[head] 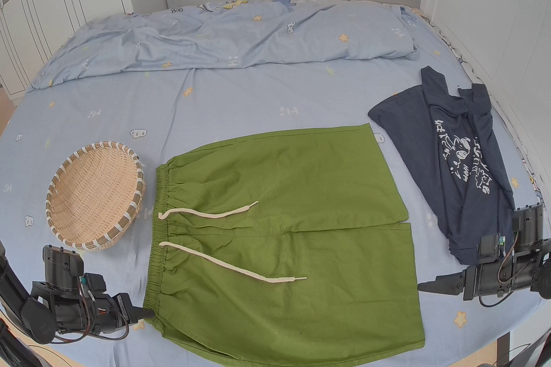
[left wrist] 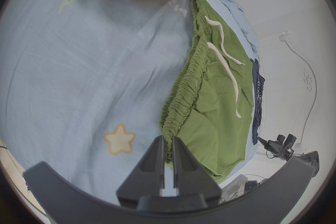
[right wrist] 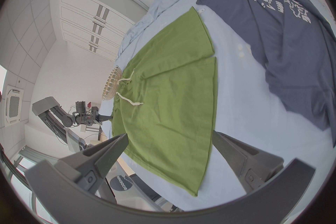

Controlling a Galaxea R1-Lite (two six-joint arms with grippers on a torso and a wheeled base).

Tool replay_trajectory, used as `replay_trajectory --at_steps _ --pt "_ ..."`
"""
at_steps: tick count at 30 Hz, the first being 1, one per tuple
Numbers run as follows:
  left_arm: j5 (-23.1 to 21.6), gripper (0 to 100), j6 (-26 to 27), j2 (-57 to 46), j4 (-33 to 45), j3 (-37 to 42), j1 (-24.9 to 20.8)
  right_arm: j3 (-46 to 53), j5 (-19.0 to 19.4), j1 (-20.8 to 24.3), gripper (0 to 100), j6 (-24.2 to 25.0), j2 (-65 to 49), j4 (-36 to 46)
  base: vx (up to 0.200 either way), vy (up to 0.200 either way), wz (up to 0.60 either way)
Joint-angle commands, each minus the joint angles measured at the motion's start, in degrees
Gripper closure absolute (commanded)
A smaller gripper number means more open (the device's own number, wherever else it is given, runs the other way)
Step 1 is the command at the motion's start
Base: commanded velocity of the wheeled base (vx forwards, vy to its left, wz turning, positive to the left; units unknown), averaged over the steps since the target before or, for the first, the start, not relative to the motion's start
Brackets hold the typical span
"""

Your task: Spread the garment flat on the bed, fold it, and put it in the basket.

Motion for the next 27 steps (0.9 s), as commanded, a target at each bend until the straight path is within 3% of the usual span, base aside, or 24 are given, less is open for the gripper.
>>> replay_trajectory --at_steps 1,4,5,8,12,18,27 --pt "-0.01 100 0.32 -5.03 2.76 1.01 0.54 6.20 -0.39 -0.71 0 -1.10 -0.60 -0.01 0.000 0.000 0.00" --pt "-0.01 100 0.41 -5.74 3.46 1.01 0.54 9.10 -2.06 -0.62 0 -2.69 -0.86 0.07 0.000 0.000 0.00" --pt "-0.01 100 0.32 -6.18 4.08 1.01 0.90 12.01 -4.52 -0.10 0 -4.80 -0.86 0.07 0.000 0.000 0.00" --pt "-0.18 100 0.32 -6.79 4.61 1.01 1.25 12.09 -6.46 -0.10 0 -8.58 -2.09 6.32 0.000 0.000 0.00" --pt "-0.09 100 0.41 -6.97 3.90 1.01 1.33 12.09 -5.14 0.78 0 -9.10 -5.35 10.71 0.000 0.000 0.00" --pt "-0.09 100 0.41 -7.93 3.90 1.01 1.25 12.09 -4.70 4.83 0 -8.93 -3.24 10.62 0.000 0.000 0.00" --pt "-0.09 100 0.32 -9.43 2.15 1.01 1.33 12.09 -4.17 6.32 0 -9.37 11.09 0.95 0.000 0.000 0.00"
